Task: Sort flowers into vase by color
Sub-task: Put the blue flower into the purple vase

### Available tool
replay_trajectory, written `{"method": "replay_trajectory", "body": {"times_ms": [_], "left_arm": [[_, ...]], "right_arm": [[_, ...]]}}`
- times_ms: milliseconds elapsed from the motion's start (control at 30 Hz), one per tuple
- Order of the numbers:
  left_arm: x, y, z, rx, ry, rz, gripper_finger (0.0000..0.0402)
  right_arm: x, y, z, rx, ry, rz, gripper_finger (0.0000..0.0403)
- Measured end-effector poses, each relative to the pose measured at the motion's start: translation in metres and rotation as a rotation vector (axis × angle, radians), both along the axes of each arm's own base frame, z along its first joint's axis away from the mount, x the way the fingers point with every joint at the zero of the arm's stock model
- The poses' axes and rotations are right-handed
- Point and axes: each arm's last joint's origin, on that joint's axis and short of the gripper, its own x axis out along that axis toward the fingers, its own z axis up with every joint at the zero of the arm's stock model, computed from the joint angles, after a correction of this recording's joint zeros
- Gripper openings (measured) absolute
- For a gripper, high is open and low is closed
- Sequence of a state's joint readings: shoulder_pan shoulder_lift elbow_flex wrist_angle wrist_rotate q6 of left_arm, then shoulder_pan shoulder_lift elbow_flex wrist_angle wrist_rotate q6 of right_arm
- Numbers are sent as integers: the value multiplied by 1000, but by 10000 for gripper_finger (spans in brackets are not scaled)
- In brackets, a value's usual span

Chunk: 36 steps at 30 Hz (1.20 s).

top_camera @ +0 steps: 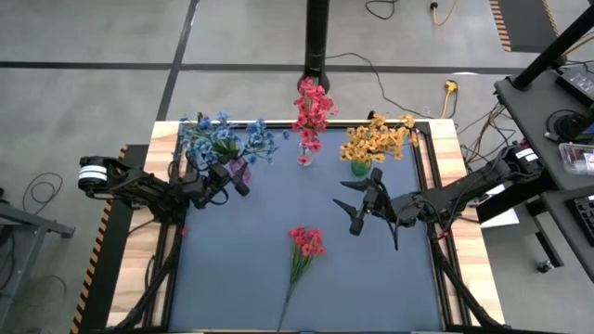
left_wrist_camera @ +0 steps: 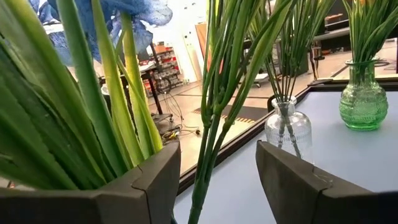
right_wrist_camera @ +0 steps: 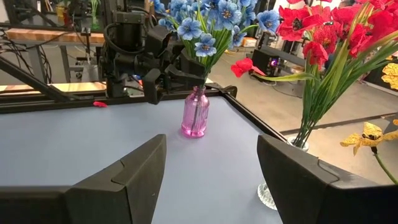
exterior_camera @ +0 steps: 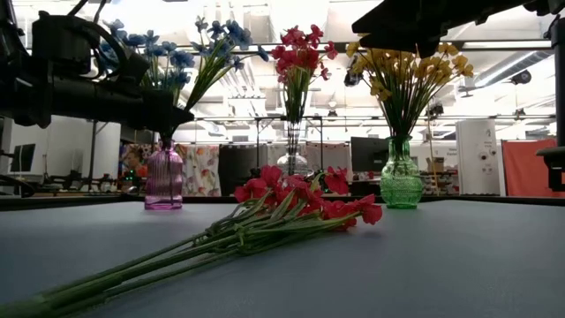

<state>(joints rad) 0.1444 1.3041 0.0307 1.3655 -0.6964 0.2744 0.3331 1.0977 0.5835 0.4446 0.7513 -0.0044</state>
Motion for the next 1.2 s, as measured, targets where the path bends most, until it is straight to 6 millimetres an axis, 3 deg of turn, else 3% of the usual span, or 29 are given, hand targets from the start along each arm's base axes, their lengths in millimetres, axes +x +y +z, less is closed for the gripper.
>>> {"method": "replay_trajectory", "body": {"times_ms": [767, 1200], "left_arm": [[2, -10, -11, -119, 12, -9, 192], [0, -13, -6, -115, -26, 11, 192]], "right_arm": [[0, 0, 0, -9, 5, 0, 244], [0, 0, 0, -13, 7, 1, 244]]}}
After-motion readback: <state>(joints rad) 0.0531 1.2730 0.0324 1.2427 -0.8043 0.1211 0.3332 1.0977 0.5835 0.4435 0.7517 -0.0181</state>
